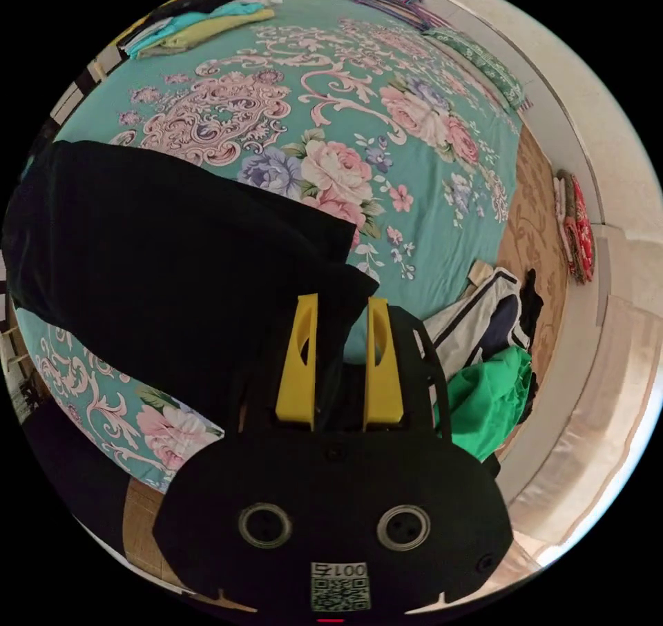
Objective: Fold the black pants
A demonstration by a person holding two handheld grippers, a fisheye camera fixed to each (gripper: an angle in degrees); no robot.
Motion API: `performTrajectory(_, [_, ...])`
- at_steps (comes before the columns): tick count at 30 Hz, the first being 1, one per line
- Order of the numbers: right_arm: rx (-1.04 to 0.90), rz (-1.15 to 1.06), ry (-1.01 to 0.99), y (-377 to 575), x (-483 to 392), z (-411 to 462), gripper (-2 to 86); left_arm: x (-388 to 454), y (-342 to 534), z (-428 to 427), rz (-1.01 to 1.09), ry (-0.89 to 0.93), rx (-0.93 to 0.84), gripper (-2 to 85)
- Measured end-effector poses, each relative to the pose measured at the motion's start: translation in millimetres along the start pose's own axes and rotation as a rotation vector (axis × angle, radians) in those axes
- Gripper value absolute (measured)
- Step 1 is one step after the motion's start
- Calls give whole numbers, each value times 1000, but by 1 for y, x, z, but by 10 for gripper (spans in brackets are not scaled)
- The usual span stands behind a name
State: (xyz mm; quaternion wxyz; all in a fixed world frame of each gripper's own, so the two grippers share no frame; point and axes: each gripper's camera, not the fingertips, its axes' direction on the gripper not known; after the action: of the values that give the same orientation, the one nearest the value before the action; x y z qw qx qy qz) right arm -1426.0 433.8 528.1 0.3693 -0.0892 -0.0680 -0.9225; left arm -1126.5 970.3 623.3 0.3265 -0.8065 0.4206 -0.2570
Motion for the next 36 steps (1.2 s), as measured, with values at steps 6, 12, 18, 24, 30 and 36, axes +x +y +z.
performTrajectory(6, [-57, -134, 263, -33, -21, -21, 32, 6, -7, -19, 75, -139, -54, 67])
performTrajectory(12, [21, -52, 187, -73, 27, -40, 28, -12, -16, -4, 50, -56, -155, 75])
performTrajectory(18, [-126, -133, 124, -113, 33, 27, 37, -35, -9, 2, -19, 80, -159, 78])
performTrajectory(24, [37, 125, 168, -68, 57, -11, 56, -65, -9, -9, -71, 72, -166, 127])
performTrajectory(30, [42, 208, -102, 17, 23, -19, 99, -93, -3, -6, -195, 400, -43, 152])
performTrajectory(36, [58, 323, -302, 34, -1, 20, 81, -109, -17, 23, -199, 470, -120, 104])
